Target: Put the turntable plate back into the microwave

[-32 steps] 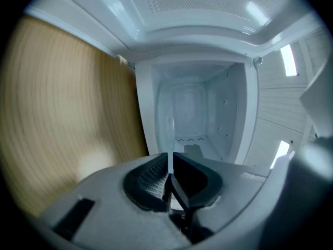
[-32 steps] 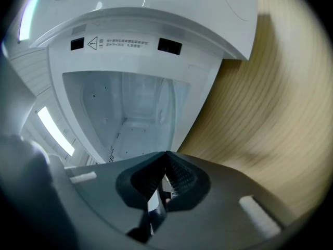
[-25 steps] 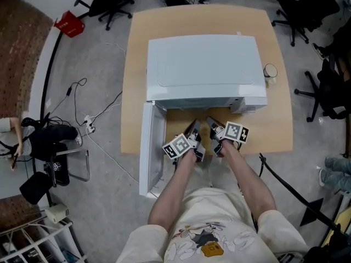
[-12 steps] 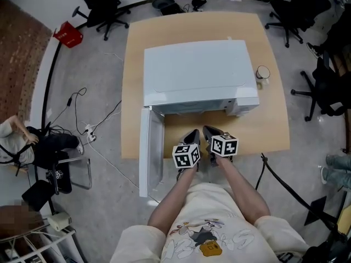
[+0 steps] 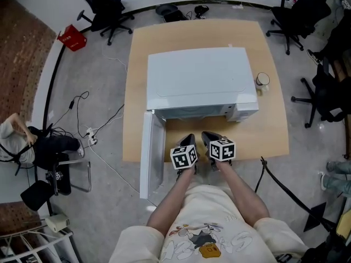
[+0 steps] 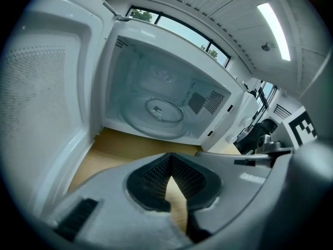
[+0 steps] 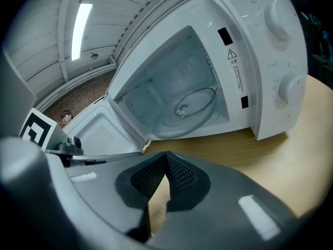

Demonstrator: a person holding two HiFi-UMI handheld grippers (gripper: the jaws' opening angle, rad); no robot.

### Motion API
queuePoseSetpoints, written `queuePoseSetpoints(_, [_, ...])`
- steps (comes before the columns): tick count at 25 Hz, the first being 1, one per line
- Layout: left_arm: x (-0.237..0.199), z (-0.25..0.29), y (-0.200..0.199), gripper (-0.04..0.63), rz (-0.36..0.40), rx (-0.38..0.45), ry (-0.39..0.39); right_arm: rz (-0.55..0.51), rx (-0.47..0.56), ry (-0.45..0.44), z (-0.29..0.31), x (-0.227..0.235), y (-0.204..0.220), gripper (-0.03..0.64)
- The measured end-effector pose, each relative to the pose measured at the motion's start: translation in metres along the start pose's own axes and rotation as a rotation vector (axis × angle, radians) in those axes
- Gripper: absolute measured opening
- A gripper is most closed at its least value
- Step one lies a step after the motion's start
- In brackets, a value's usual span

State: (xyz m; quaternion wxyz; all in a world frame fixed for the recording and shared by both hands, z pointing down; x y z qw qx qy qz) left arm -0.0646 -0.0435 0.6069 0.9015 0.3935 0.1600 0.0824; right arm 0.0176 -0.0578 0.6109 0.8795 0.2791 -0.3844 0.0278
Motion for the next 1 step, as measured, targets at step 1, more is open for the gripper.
queuePoseSetpoints(1, [-0.0012, -0.0006, 0.0026, -0.002, -0.005, -0.013, -0.012, 0.002, 0.001, -0.003, -0.0007, -0.0008, 0.0017, 0.008])
Point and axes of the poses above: the fingertips, and each gripper's own axes: z forward along the fingers, x to its right, y out of its underside, the point moved 3 cm from there along -z, backward along the fingers, and after that the axes turned 15 degrees about z, right-handed, at the moved point
